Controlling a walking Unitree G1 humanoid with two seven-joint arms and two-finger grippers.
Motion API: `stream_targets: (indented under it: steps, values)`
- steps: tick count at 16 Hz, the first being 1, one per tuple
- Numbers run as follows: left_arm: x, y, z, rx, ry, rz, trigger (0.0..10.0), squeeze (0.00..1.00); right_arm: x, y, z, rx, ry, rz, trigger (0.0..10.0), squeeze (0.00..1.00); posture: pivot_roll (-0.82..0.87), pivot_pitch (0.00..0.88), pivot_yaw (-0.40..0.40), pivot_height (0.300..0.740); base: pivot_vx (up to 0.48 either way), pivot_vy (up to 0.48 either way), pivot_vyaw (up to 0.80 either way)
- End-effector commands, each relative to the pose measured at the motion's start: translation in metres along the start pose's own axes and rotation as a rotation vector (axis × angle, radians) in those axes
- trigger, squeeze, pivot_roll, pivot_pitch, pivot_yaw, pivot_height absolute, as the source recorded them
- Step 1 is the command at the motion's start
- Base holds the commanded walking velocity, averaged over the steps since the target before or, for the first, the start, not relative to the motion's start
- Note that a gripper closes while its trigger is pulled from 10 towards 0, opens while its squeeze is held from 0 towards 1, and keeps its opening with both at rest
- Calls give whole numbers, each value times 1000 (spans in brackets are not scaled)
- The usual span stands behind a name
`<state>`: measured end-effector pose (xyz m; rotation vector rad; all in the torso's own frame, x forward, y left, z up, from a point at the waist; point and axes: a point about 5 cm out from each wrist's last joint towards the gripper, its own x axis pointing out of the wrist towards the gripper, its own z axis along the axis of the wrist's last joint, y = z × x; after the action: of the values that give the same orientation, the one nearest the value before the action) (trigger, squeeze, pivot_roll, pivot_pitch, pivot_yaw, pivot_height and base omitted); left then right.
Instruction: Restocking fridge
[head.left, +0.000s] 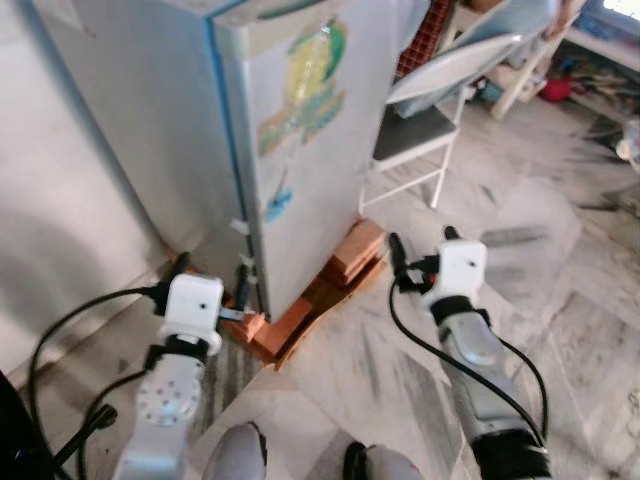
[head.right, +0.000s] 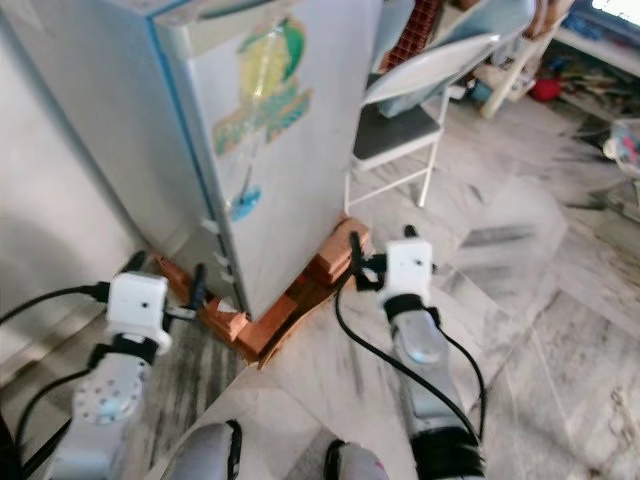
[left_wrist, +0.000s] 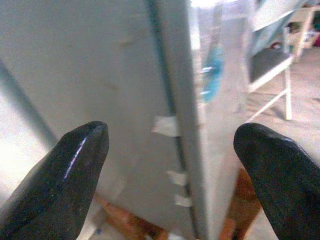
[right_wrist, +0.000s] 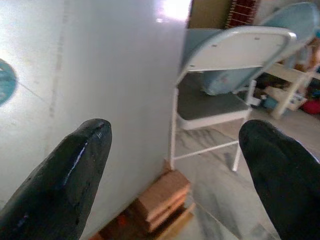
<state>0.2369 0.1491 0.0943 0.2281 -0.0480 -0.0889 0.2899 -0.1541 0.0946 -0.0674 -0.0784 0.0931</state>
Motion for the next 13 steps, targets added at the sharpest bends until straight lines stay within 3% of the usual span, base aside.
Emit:
stream_targets:
  steps: [1,3,12,13]
  values:
    - [-1,1,1,-14,7,1,10000,0,-3,-3,0,-1,3,-12,10000,0,159,162,-60,740,0,0,0]
    - [-1,1,2,-20,8,-3,10000,0,-2,-2,1,2,1,-12,10000,0,159,162,-60,740,0,0,0]
    - [-3,-2,3,-33,5,-43,10000,0,0,-2,0,1,12,-20,10000,0,161,162,-61,740,0,480,0]
    - [-2,-3,4,-37,-3,-65,10000,0,1,-3,0,1,17,-23,10000,0,164,162,-62,740,0,0,0]
